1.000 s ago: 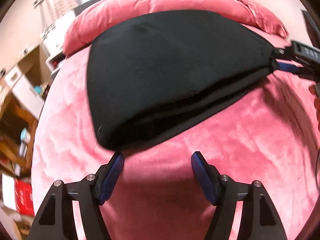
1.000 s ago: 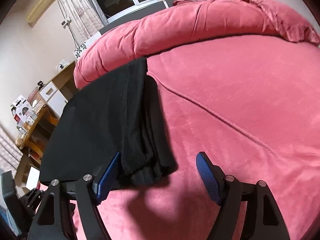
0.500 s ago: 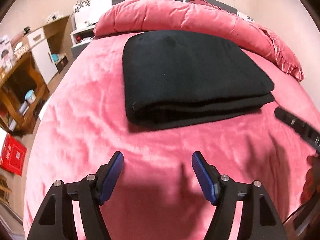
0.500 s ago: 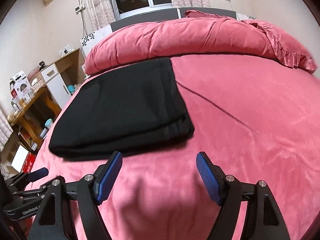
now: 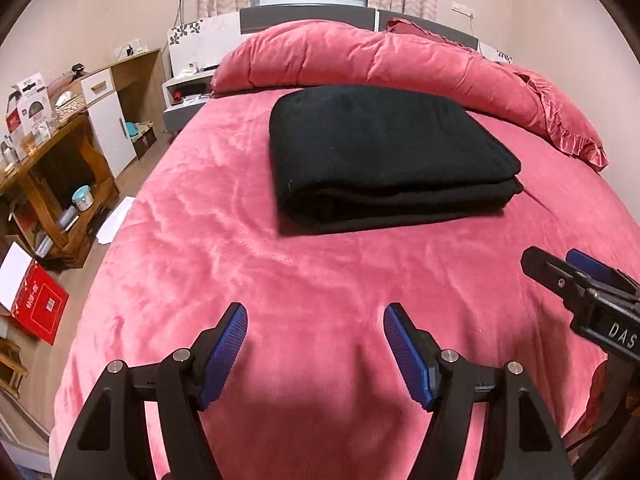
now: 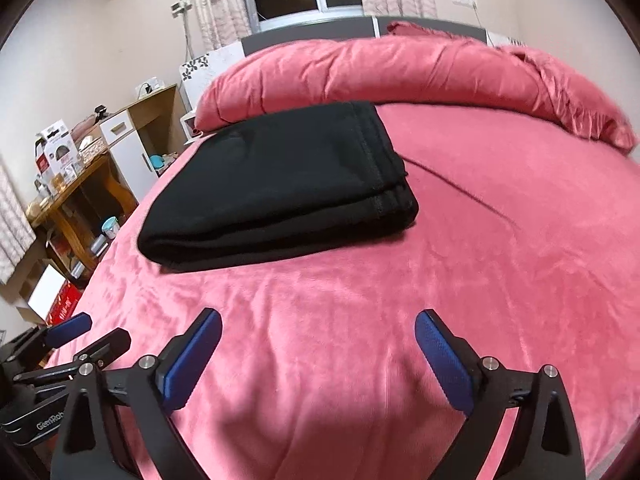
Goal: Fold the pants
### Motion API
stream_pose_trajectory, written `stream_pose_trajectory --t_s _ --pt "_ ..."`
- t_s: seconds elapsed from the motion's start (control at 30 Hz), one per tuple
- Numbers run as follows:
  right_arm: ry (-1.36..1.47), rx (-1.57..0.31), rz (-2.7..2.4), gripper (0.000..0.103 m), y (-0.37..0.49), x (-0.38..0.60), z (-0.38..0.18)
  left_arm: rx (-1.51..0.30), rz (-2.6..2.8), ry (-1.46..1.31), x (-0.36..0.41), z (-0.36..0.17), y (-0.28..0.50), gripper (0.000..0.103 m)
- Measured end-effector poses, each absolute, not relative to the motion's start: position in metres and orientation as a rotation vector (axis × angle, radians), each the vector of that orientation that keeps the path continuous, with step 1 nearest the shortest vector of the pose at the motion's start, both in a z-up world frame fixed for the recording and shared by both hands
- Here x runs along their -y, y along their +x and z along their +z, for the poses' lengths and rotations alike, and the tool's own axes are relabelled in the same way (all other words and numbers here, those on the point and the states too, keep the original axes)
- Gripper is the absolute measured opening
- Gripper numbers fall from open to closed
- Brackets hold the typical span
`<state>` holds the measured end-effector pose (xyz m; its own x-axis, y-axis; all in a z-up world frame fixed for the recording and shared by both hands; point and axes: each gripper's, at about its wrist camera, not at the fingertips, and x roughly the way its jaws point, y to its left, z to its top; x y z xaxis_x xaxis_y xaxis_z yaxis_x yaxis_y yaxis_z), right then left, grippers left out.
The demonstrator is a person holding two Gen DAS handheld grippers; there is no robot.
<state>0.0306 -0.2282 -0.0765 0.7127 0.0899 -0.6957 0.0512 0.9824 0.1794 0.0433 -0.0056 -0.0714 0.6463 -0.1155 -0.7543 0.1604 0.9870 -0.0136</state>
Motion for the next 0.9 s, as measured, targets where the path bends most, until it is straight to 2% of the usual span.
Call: stream_pose_trajectory --t_s 0.4,0.9 --pt "0.090 -0.656 -0.018 0.099 -0.009 0.205 -0.040 -0.723 -0.055 0.060 0.002 -0.044 0.014 0.072" --pt "0.064 -0.634 -0.017 0.099 -0.027 0.201 -0.033 -0.733 -0.069 0.045 0.007 -0.039 0.000 0.072"
